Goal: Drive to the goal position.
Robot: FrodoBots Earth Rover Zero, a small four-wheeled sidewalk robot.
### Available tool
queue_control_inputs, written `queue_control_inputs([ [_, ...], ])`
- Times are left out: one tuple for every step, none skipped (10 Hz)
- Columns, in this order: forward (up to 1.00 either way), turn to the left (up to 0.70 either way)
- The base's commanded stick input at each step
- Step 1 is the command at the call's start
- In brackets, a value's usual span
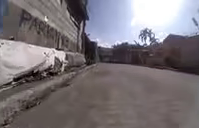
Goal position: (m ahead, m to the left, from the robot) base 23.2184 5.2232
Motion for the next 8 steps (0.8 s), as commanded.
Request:
queue_control_inputs([
  [0.85,0.00],
  [0.85,0.00],
  [0.85,0.00],
  [0.85,0.00],
  [0.85,0.00],
  [0.85,0.00],
  [0.85,0.00],
  [0.85,0.00],
])
